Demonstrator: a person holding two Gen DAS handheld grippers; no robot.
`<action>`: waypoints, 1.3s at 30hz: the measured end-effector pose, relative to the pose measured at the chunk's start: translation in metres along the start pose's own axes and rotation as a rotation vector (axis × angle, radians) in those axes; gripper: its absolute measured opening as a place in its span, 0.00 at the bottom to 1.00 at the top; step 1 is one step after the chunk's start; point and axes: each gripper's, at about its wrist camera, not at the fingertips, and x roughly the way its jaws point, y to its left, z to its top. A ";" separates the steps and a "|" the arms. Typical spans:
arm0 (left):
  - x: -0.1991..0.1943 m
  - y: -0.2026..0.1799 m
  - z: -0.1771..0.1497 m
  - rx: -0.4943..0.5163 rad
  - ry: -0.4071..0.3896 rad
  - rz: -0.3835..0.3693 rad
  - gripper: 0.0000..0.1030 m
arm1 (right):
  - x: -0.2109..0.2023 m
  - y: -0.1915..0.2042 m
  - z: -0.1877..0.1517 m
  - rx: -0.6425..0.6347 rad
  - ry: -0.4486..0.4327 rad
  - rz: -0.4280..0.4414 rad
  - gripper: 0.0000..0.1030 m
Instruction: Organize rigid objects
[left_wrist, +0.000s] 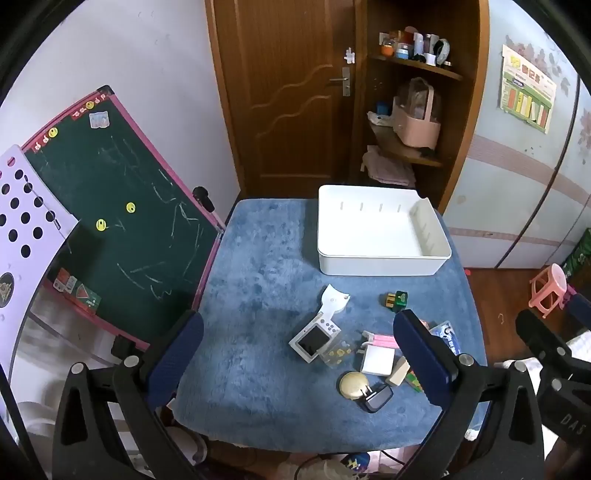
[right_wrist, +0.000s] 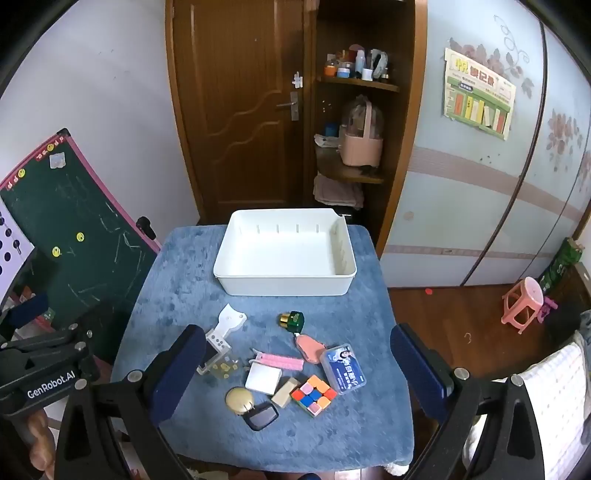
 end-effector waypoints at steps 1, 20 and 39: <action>0.000 0.000 0.000 -0.002 -0.001 0.001 0.99 | 0.000 0.000 0.000 0.007 -0.002 0.009 0.98; 0.008 -0.004 -0.002 -0.010 0.004 -0.026 0.99 | 0.003 -0.004 -0.001 0.046 0.012 0.008 0.98; 0.009 -0.009 -0.001 0.000 0.026 -0.037 0.99 | 0.007 -0.011 -0.006 0.086 0.033 0.008 0.98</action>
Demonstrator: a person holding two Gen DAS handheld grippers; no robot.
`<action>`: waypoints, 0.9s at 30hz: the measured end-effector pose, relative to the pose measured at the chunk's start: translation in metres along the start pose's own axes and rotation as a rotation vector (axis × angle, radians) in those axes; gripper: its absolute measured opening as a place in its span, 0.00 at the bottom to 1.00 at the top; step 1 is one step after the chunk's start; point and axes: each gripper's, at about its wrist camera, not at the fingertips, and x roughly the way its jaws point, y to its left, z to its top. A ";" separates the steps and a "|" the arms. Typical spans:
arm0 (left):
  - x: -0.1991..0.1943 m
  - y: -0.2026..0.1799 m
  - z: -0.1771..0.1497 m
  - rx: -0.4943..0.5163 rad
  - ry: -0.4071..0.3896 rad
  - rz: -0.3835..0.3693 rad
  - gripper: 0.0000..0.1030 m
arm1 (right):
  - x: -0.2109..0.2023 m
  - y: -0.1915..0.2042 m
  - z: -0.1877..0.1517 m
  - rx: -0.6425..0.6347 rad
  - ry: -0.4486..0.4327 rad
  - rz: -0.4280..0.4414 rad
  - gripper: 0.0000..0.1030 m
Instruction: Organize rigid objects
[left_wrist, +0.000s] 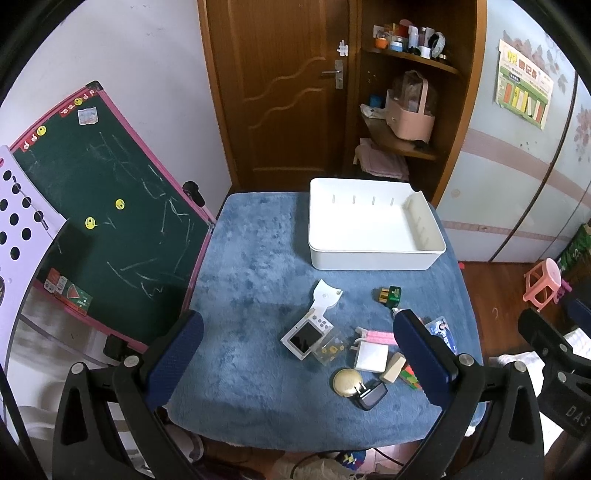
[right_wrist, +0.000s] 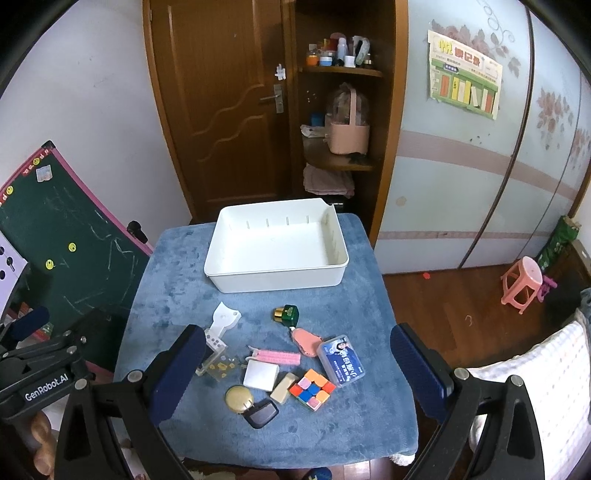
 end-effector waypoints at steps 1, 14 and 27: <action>0.000 0.000 0.000 0.001 0.001 -0.001 0.99 | 0.000 -0.001 0.000 -0.002 0.000 0.002 0.98; 0.002 -0.006 -0.001 0.011 0.016 -0.006 0.99 | -0.009 0.001 0.006 -0.016 -0.036 -0.020 0.98; 0.002 -0.007 0.000 0.010 0.015 -0.006 0.99 | -0.011 0.004 0.005 -0.028 -0.050 -0.023 0.98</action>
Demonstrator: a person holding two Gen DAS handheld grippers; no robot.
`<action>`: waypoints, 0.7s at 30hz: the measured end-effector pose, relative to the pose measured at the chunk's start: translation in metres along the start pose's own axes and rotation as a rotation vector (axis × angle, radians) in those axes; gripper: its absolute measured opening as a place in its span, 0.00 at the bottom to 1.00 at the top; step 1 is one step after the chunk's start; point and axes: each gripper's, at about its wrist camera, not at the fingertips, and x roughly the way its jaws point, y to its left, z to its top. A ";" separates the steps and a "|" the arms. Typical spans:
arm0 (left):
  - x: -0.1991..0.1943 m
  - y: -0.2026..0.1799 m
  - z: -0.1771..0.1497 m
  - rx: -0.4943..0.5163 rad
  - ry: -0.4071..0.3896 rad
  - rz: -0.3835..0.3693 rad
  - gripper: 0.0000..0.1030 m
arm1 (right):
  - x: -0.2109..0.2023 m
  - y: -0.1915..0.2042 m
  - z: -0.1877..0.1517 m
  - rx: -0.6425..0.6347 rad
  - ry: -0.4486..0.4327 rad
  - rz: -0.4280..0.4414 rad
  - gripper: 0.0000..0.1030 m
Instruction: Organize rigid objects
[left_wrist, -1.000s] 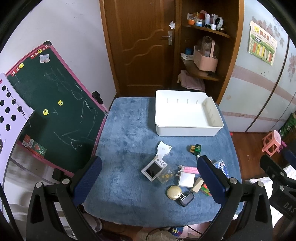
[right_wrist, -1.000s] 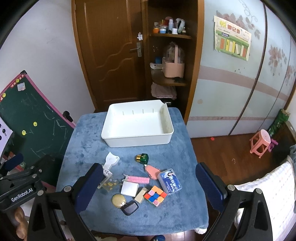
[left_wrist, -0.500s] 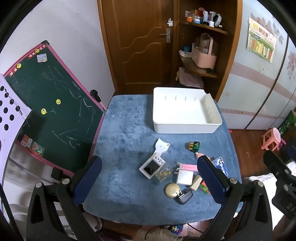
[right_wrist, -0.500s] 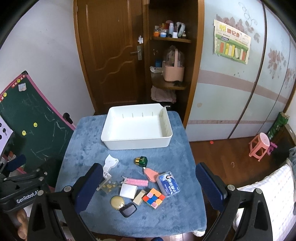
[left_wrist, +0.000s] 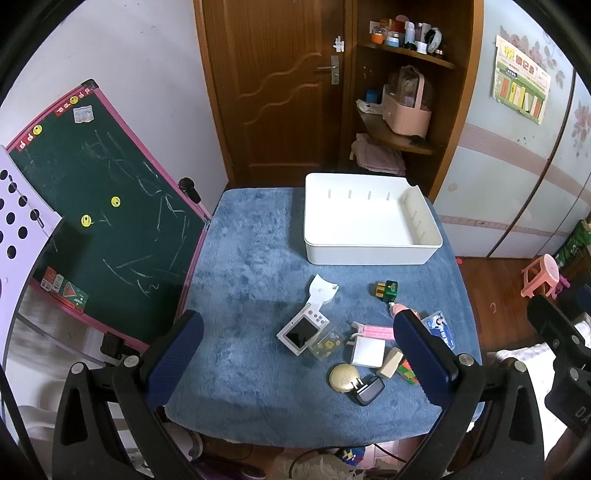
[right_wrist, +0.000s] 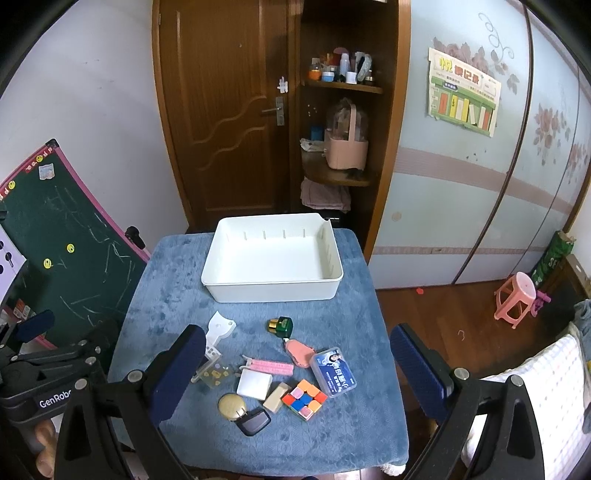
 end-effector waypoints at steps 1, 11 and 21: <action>0.000 0.000 0.000 -0.001 -0.001 0.000 0.99 | -0.001 0.000 0.000 -0.001 -0.002 0.000 0.98; -0.001 0.000 0.000 0.000 -0.003 -0.005 0.99 | -0.006 0.002 0.002 -0.009 -0.023 -0.010 0.97; -0.002 -0.001 0.001 -0.001 -0.008 -0.010 0.99 | -0.008 0.002 0.001 -0.017 -0.033 -0.014 0.98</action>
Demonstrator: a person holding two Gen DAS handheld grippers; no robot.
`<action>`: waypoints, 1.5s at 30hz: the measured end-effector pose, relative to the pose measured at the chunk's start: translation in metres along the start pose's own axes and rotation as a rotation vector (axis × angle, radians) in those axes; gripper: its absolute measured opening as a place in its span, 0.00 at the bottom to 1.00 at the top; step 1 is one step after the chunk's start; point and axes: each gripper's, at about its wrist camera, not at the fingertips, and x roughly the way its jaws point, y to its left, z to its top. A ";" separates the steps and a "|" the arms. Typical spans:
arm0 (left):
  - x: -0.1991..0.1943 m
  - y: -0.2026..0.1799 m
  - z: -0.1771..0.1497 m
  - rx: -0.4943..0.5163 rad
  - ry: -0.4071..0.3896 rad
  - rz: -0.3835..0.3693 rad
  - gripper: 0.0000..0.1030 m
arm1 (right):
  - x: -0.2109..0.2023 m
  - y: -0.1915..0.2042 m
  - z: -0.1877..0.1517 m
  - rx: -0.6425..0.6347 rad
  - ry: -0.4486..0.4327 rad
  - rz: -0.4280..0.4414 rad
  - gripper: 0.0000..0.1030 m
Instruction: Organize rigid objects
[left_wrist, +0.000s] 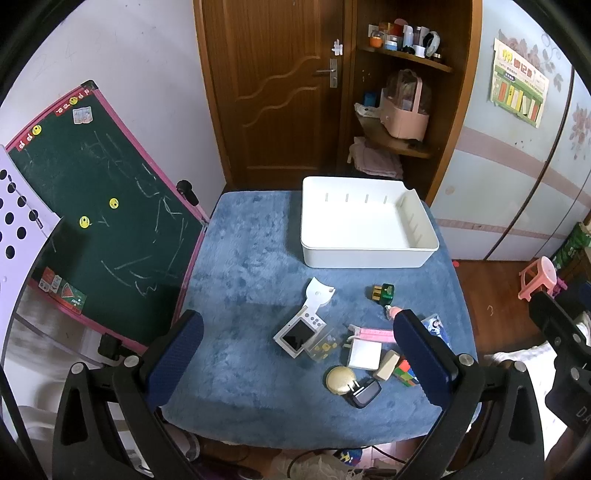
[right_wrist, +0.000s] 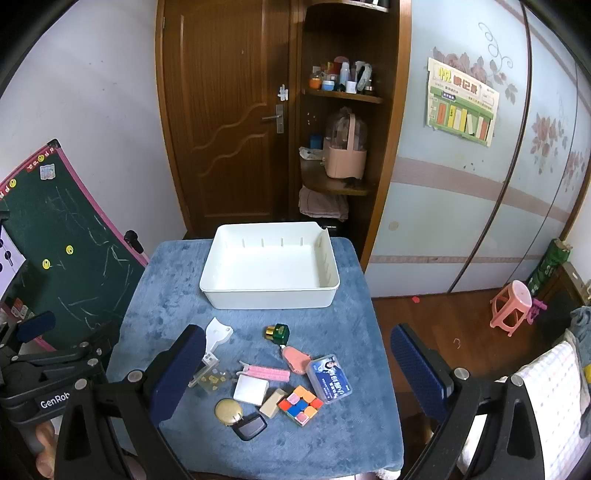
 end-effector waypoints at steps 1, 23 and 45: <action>0.000 -0.001 0.001 0.001 -0.001 -0.001 0.99 | 0.000 0.000 0.001 0.000 -0.001 0.000 0.98; -0.004 0.001 0.005 0.002 -0.023 -0.022 0.99 | 0.000 -0.002 0.002 0.001 -0.009 -0.001 0.98; -0.004 0.009 0.008 0.010 -0.044 -0.051 0.99 | 0.002 0.001 0.003 0.008 -0.008 0.004 0.98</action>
